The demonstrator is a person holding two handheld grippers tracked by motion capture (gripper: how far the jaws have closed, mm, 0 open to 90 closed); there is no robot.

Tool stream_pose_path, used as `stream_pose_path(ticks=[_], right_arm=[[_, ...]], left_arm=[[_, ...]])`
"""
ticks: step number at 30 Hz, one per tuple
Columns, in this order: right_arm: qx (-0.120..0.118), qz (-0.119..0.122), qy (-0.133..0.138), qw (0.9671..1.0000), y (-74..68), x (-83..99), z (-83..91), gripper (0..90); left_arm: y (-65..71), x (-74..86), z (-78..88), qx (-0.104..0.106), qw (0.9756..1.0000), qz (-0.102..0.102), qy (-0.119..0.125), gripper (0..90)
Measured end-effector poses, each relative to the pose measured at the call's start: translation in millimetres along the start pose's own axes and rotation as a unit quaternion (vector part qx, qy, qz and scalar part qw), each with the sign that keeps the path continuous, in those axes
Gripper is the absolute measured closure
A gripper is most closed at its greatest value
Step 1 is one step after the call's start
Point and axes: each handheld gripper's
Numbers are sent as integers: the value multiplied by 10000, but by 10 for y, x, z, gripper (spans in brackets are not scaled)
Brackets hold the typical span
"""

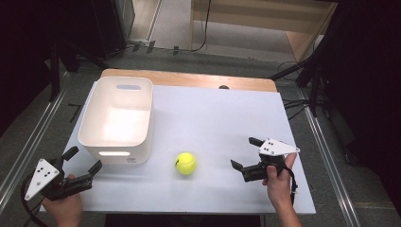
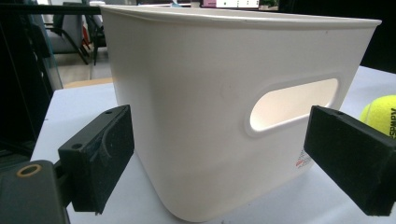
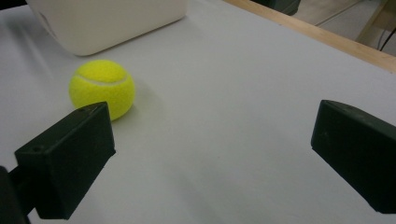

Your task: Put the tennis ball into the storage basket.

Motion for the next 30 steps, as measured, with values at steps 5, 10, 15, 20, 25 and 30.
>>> stream_pose_path(ticks=[5, 10, 15, 20, 25, 30], right_arm=[[-66, 86, -63, 9999, -36, -53, -65, 0], [-126, 144, -112, 9998, -65, -87, -121, 0], [-201, 180, -151, 9995, -85, -121, -177, 0], [-261, 232, -185, 9992, -104, -177, -231, 0], [-326, 268, -231, 9988, -116, -229, -294, 0], [-416, 317, -333, 9981, -147, -278, -370, 0]], left_arm=[[-3, 1, 0, 15, 10000, -5, 8, 84], [-5, -1, 3, 10, 10000, 6, -9, 84], [-9, -2, 4, 14, 10000, 6, -5, 84], [-7, 0, 5, 21, 10000, 35, 24, 84], [-11, 0, 7, 29, 10000, 41, 35, 84], [-15, -1, 11, 23, 10000, 45, 35, 84]])
Point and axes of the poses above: each handheld gripper's, and its own axes: z roughly backward along the jaws, x roughly out of its underside, y roughly to its right, and after that the axes turned 8 degrees about z, right-handed
